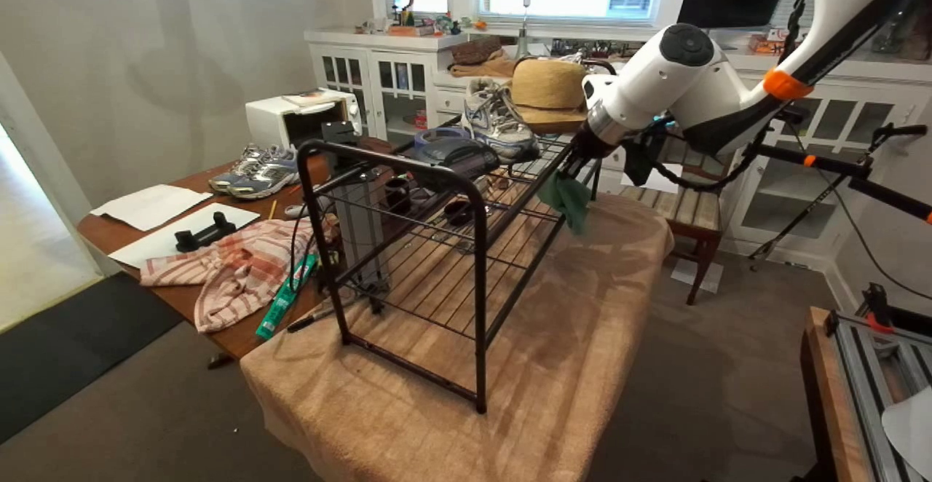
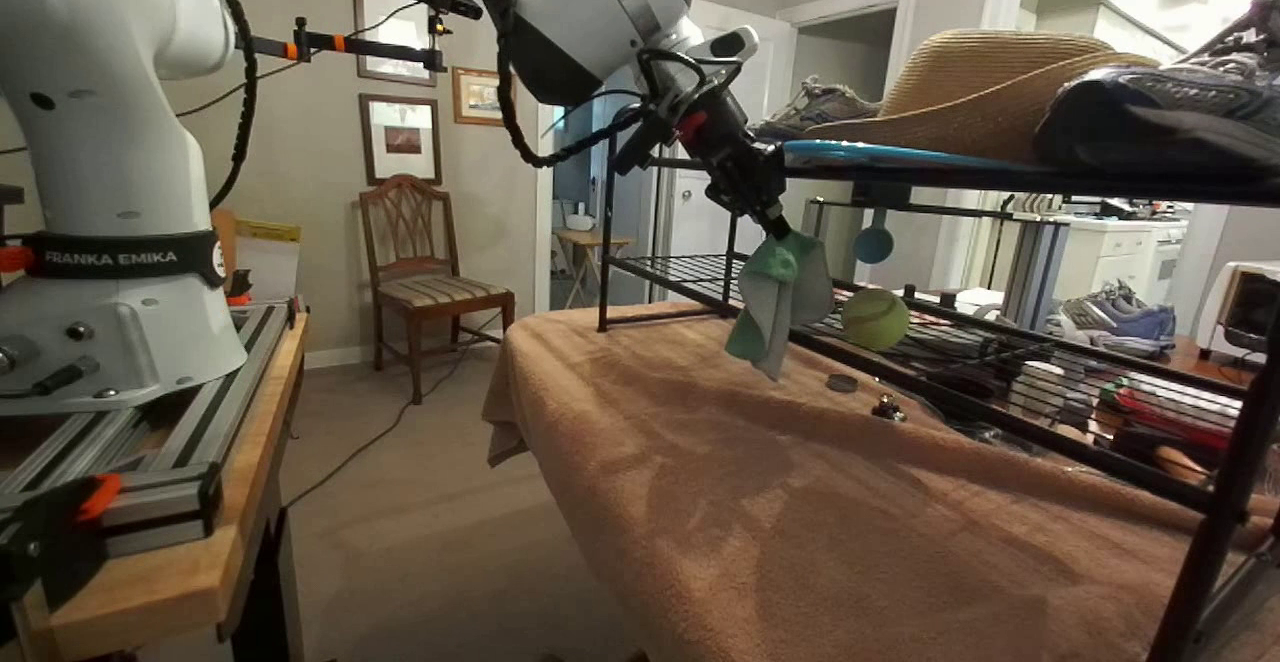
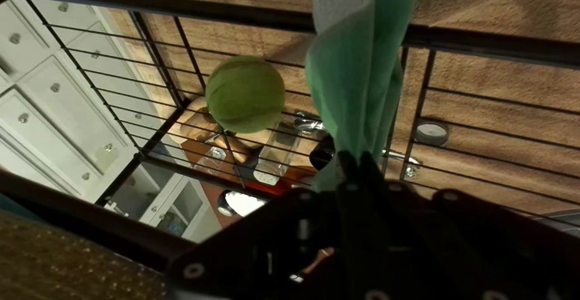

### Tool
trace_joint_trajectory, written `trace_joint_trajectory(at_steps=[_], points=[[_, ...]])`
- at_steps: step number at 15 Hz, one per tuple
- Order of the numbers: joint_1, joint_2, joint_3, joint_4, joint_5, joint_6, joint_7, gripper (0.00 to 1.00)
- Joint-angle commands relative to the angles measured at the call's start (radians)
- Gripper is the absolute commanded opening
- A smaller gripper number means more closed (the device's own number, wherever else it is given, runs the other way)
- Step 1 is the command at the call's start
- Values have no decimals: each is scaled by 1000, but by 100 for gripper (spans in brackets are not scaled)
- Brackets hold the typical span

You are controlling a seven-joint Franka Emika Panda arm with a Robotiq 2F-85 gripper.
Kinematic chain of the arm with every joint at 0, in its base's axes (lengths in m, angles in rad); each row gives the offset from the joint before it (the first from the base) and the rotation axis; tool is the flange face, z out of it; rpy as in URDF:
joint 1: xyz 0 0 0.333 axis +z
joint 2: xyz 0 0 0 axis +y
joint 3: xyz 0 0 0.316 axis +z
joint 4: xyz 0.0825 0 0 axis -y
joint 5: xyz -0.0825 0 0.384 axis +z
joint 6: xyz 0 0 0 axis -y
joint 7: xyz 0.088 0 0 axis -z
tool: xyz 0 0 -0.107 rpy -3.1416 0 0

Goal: Use the green towel to wipe the sneaker then place it on the bottom shelf of the rack.

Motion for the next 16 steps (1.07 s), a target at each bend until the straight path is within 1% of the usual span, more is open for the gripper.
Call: trace_joint_trajectory(at_steps=[1,2,6,9,13,16], points=[[23,24,-4,55,-175,-32,193,1],[22,28,-1,61,-228,-33,241,1],[22,45,14,65,-359,-50,368,1],[20,77,28,85,-447,-58,432,1],[24,133,51,123,-520,-69,455,1],[26,167,68,142,-547,-83,452,1]])
